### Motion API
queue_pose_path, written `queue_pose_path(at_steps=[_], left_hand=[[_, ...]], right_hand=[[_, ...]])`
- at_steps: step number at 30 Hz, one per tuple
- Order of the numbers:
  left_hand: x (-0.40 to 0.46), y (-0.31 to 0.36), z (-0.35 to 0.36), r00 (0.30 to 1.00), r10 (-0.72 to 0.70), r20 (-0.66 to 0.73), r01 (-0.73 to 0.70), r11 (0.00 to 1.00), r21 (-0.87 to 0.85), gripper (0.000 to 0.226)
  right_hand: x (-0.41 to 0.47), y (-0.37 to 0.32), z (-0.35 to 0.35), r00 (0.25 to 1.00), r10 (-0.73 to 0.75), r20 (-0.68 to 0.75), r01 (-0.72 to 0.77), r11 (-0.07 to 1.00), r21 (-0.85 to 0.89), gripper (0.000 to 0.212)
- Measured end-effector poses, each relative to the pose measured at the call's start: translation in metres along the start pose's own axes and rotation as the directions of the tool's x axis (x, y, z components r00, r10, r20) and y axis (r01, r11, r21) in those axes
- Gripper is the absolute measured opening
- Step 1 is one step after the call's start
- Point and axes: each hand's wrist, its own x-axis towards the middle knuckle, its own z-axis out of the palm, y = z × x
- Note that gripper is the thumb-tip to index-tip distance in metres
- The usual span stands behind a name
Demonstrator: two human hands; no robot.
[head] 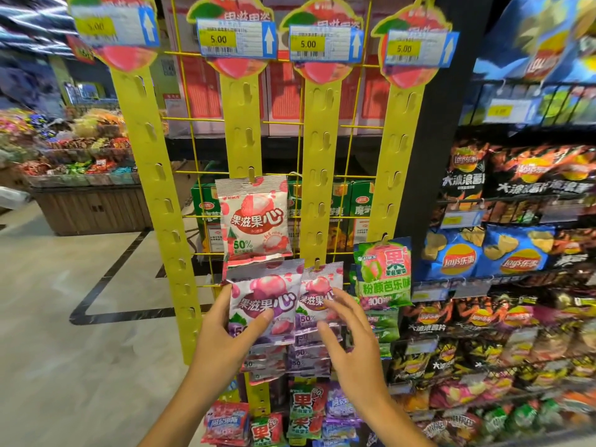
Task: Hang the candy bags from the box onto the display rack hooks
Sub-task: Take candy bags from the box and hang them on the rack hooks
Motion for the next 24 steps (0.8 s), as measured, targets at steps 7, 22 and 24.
queue_pose_path(at_steps=[7,22,24], left_hand=[[-0.002,0.018,0.031,0.990,0.047,0.132,-0.058,0.995,0.083,0.063],[0.071,0.075,0.067,0.937,0.204,0.284,-0.214,0.977,0.004,0.076],[0.074,0.075,0.068,0.941,0.194,0.276,-0.199,0.980,-0.008,0.078]], right_hand=[[0.018,-0.041,-0.016,0.984,0.031,0.176,-0.087,0.944,0.318,0.029],[0.049,-0.031,-0.082,1.000,-0.004,0.025,-0.002,0.972,0.233,0.012],[0.051,-0.031,-0.084,0.999,-0.013,0.040,0.004,0.978,0.208,0.008]])
